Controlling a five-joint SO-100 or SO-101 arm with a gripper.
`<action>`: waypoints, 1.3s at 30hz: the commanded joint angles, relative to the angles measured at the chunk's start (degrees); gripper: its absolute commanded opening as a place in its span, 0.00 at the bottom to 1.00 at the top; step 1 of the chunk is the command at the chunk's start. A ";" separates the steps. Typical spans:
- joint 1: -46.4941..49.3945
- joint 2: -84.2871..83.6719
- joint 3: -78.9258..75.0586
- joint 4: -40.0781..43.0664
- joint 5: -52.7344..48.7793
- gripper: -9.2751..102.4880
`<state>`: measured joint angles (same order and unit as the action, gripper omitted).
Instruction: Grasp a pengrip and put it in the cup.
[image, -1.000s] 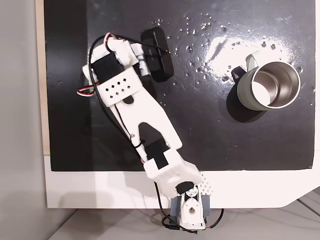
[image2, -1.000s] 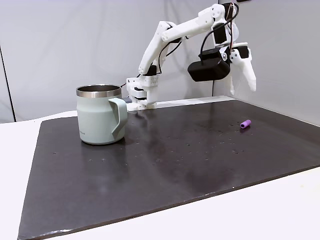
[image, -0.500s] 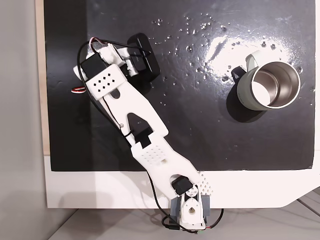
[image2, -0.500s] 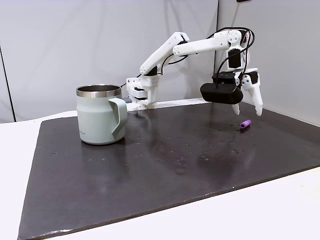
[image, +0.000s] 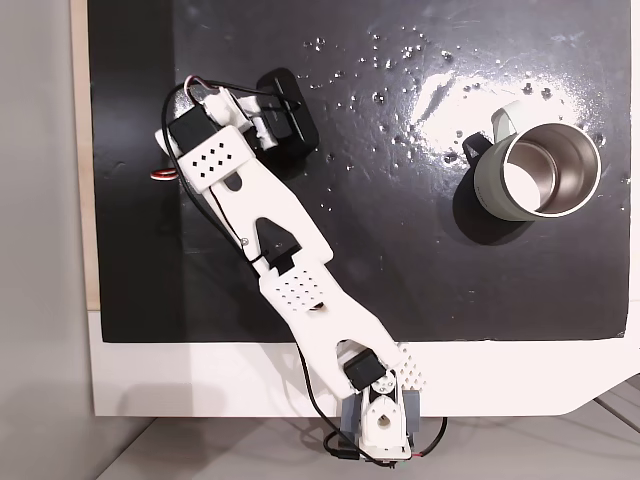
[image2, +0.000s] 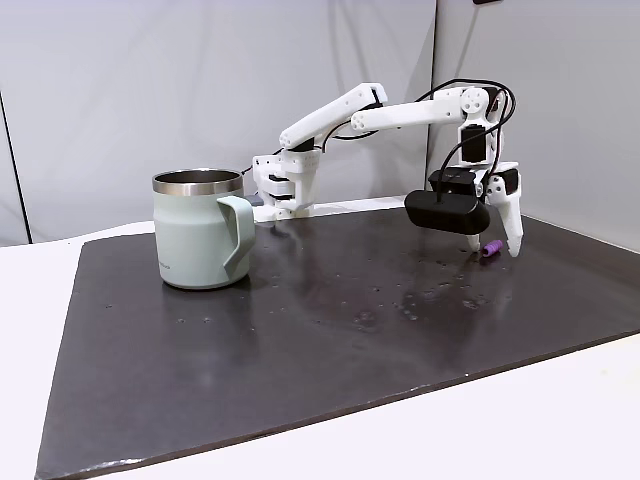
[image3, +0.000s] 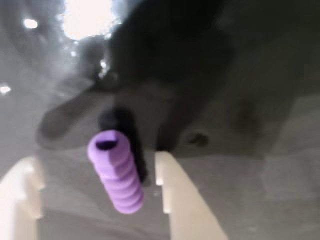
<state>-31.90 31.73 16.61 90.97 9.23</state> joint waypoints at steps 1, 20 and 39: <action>-0.26 -0.09 -3.69 0.26 -0.79 0.22; 1.23 5.80 -3.08 1.58 0.00 0.08; 24.79 45.97 16.08 11.34 -0.88 0.08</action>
<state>-11.25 68.47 30.76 101.25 9.32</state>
